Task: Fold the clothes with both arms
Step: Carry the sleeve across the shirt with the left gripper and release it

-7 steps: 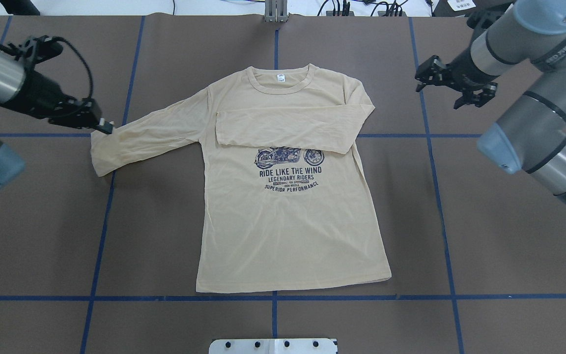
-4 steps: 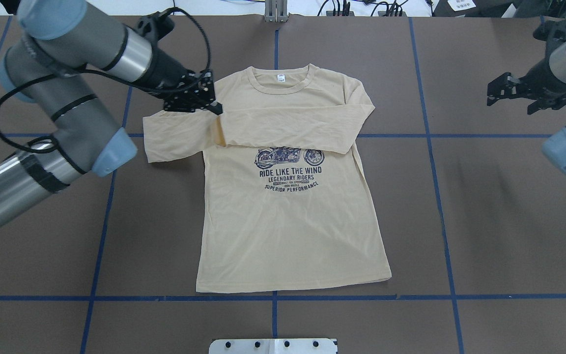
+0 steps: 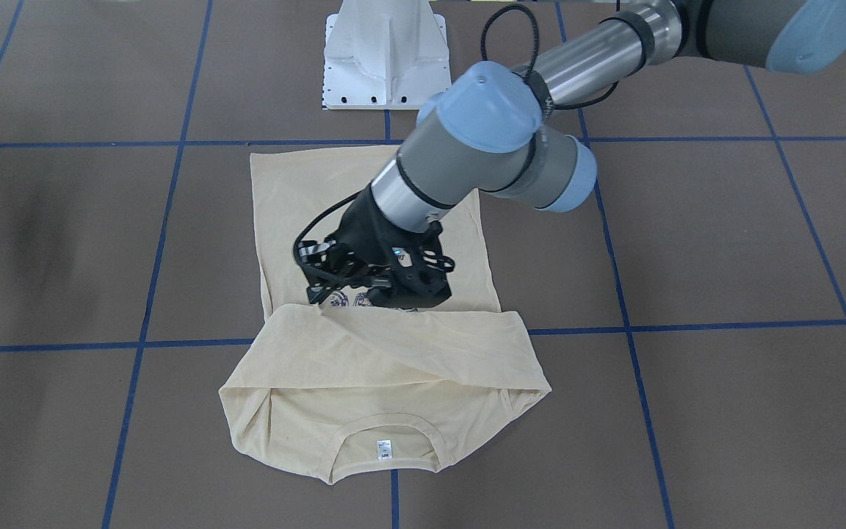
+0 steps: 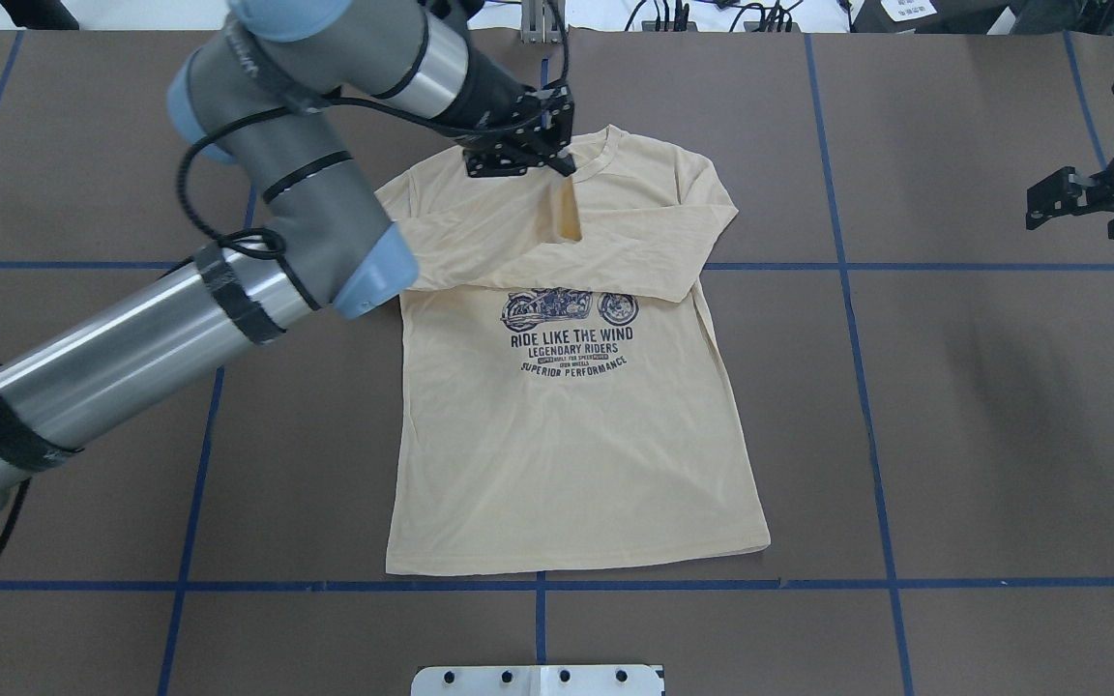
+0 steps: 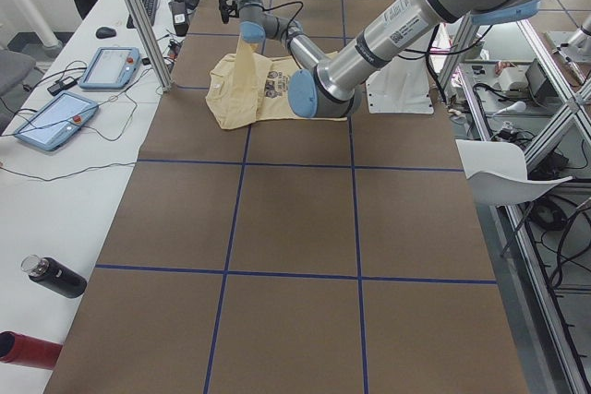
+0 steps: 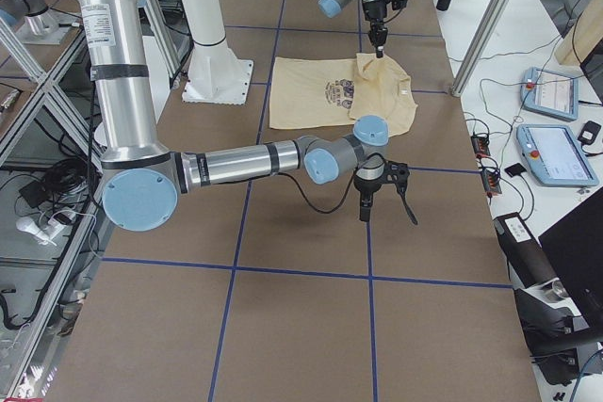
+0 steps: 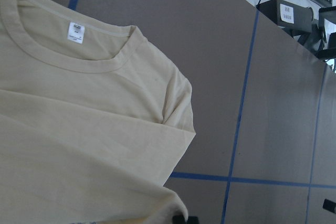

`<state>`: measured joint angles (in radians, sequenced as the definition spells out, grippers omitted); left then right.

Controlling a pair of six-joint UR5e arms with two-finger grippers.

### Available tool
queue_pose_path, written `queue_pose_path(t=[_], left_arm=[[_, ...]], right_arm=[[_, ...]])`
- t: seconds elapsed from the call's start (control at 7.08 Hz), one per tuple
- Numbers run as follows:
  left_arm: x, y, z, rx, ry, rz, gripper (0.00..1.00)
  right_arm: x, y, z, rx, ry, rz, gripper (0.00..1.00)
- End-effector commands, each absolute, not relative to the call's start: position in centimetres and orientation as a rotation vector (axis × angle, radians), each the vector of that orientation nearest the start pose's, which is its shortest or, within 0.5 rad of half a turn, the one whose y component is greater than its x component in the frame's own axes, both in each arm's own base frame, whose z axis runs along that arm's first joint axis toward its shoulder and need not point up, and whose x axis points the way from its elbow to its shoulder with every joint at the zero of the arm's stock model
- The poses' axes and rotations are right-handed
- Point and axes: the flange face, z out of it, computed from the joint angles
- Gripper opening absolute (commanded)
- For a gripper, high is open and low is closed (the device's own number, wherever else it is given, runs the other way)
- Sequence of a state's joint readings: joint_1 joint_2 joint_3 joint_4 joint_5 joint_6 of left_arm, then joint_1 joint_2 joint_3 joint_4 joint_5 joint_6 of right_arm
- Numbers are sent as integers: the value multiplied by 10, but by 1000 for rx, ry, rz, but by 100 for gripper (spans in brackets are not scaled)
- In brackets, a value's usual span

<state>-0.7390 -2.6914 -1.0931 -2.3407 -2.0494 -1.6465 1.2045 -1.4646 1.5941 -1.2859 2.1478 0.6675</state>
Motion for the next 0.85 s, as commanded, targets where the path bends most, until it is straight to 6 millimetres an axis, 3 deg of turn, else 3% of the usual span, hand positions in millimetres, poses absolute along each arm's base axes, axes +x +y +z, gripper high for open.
queue_pose_path(t=[0.0, 0.14, 0.28, 0.42, 0.56, 0.71], left_arm=[[577, -607, 16, 166, 1453, -386, 0], [587, -611, 22, 185, 1455, -398, 46], [586, -614, 21, 206, 1461, -413, 79], [583, -609, 15, 170, 1500, -455, 99], [573, -606, 19, 127, 1525, -507, 99], [545, -585, 69, 123, 1526, -511, 99]], right_arm=[[-123, -546, 585, 72, -694, 164, 100], [-124, -546, 585, 72, -695, 164, 100], [-125, -546, 585, 69, -696, 165, 100], [-130, -543, 579, 34, -759, 150, 100], [-137, -535, 569, -16, -864, 162, 100], [-158, -526, 554, -34, -938, 226, 100]])
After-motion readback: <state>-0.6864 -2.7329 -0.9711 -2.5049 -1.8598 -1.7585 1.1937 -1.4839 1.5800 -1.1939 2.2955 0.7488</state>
